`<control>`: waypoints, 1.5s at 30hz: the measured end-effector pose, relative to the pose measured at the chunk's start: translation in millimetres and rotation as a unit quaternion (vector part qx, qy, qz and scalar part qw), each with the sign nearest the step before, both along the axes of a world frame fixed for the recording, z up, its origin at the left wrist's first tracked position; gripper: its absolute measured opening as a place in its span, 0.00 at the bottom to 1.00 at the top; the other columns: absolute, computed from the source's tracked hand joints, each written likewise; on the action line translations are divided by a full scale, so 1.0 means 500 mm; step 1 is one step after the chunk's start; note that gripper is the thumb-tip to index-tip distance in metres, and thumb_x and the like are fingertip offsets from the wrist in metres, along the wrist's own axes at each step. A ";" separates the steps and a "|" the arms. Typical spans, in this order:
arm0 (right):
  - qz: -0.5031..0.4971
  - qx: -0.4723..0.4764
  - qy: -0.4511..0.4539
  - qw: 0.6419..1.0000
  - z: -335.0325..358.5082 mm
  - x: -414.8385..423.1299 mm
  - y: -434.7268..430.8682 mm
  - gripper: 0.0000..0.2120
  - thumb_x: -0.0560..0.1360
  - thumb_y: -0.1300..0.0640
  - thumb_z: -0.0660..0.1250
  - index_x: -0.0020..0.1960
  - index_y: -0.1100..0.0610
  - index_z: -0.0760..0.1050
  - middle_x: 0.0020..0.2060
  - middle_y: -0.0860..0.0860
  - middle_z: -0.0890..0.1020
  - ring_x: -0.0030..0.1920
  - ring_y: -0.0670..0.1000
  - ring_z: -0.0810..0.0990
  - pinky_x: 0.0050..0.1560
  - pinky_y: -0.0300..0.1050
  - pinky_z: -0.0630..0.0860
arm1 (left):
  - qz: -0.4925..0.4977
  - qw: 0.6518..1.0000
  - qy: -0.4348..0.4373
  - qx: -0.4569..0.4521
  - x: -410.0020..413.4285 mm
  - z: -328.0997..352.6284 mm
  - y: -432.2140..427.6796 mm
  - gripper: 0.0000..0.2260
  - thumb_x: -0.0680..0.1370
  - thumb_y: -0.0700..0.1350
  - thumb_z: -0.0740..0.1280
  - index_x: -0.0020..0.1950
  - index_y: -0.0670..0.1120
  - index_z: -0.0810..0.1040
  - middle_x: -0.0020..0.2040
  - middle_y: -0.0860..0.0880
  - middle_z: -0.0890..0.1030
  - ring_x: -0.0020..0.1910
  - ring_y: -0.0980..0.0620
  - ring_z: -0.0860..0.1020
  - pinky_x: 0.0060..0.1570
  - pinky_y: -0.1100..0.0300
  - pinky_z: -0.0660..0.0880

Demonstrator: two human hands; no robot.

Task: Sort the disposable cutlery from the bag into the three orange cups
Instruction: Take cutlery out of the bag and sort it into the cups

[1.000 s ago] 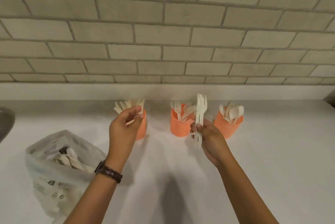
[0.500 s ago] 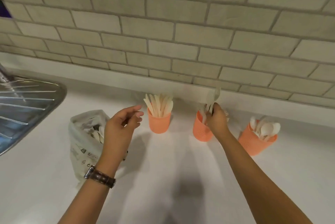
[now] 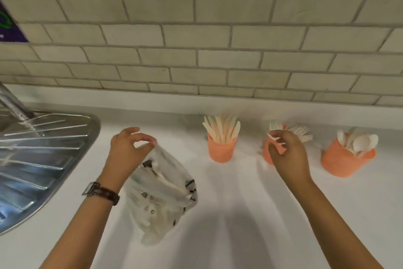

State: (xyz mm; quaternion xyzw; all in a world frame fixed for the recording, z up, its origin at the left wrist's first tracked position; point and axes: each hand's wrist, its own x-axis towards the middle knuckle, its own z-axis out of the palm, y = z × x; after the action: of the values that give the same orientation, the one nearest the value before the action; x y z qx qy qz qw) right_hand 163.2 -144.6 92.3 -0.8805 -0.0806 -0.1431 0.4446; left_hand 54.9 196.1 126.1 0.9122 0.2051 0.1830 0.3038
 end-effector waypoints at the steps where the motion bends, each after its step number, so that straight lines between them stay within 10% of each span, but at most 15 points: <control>1: 0.005 0.012 0.011 1.000 -0.001 -0.037 0.029 0.10 0.73 0.65 0.67 0.53 0.56 0.77 0.48 0.51 0.81 0.44 0.49 0.78 0.45 0.37 0.71 | -0.029 0.996 0.077 0.020 0.016 -0.012 0.019 0.09 0.72 0.49 0.72 0.36 0.64 0.78 0.63 0.47 0.75 0.66 0.48 0.70 0.63 0.55 0.66; 6: 0.084 0.057 0.090 0.991 -0.019 -0.191 0.217 0.09 0.74 0.64 0.67 0.47 0.50 0.77 0.42 0.45 0.82 0.41 0.43 0.78 0.38 0.26 0.70 | -0.163 0.946 0.263 0.097 0.041 -0.022 0.084 0.11 0.73 0.42 0.67 0.47 0.58 0.82 0.56 0.54 0.78 0.58 0.52 0.75 0.52 0.64 0.70; 11: 0.208 0.039 0.195 0.958 -0.016 -0.238 0.398 0.06 0.74 0.60 0.67 0.50 0.57 0.80 0.44 0.42 0.80 0.45 0.39 0.78 0.47 0.29 0.72 | -0.295 0.890 0.306 0.163 -0.042 -0.005 0.118 0.35 0.70 0.38 0.68 0.73 0.54 0.59 0.70 0.54 0.57 0.46 0.52 0.76 0.39 0.65 0.72; 16: 0.217 -0.336 0.328 0.856 -0.041 -0.228 0.528 0.24 0.69 0.42 0.71 0.57 0.57 0.72 0.51 0.53 0.77 0.53 0.53 0.76 0.53 0.43 0.70 | -0.305 0.911 0.266 0.076 -0.119 -0.028 0.157 0.43 0.67 0.49 0.74 0.75 0.51 0.51 0.73 0.51 0.50 0.47 0.51 0.78 0.44 0.65 0.74; 21: 0.197 -0.432 0.282 0.834 -0.069 -0.238 0.582 0.32 0.69 0.41 0.69 0.64 0.60 0.68 0.62 0.58 0.73 0.63 0.58 0.71 0.62 0.51 0.69 | -0.271 0.929 0.248 0.042 -0.141 -0.037 0.169 0.43 0.67 0.45 0.74 0.74 0.50 0.52 0.72 0.49 0.49 0.48 0.47 0.80 0.48 0.59 0.76; 29: 0.235 -0.305 0.306 0.871 -0.043 -0.221 0.548 0.10 0.71 0.53 0.68 0.38 0.53 0.67 0.40 0.50 0.77 0.40 0.51 0.76 0.32 0.40 0.68 | -0.275 0.939 0.202 -0.043 -0.136 -0.019 0.206 0.36 0.63 0.46 0.74 0.68 0.55 0.64 0.63 0.56 0.61 0.58 0.55 0.73 0.52 0.68 0.74; 31: 0.241 -0.305 0.286 0.876 -0.051 -0.224 0.536 0.10 0.71 0.52 0.68 0.43 0.53 0.67 0.46 0.52 0.79 0.45 0.54 0.78 0.37 0.42 0.70 | -0.286 0.934 0.209 -0.053 -0.132 -0.003 0.201 0.35 0.64 0.42 0.74 0.68 0.54 0.64 0.62 0.57 0.61 0.56 0.59 0.70 0.47 0.77 0.69; 36: 0.258 -0.307 0.261 0.878 -0.091 -0.233 0.521 0.11 0.71 0.52 0.66 0.50 0.55 0.71 0.51 0.54 0.80 0.52 0.56 0.79 0.45 0.44 0.73 | -0.294 0.923 0.246 -0.023 -0.120 0.020 0.169 0.40 0.67 0.39 0.73 0.74 0.50 0.57 0.69 0.55 0.56 0.56 0.53 0.72 0.53 0.61 0.75; 45: 0.291 -0.119 0.190 0.930 -0.011 -0.231 0.438 0.10 0.69 0.59 0.64 0.47 0.48 0.69 0.40 0.47 0.77 0.40 0.47 0.76 0.41 0.39 0.72 | -0.297 0.904 0.305 -0.028 -0.097 0.028 0.218 0.41 0.67 0.40 0.74 0.74 0.56 0.57 0.72 0.59 0.55 0.39 0.59 0.74 0.42 0.66 0.76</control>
State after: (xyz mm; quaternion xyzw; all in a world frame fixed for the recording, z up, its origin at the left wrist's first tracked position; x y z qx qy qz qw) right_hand 47.8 74.3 86.7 -0.8757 -0.2636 0.1726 0.3660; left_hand 6.3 305.0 140.0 0.9331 0.0123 -0.2090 0.2923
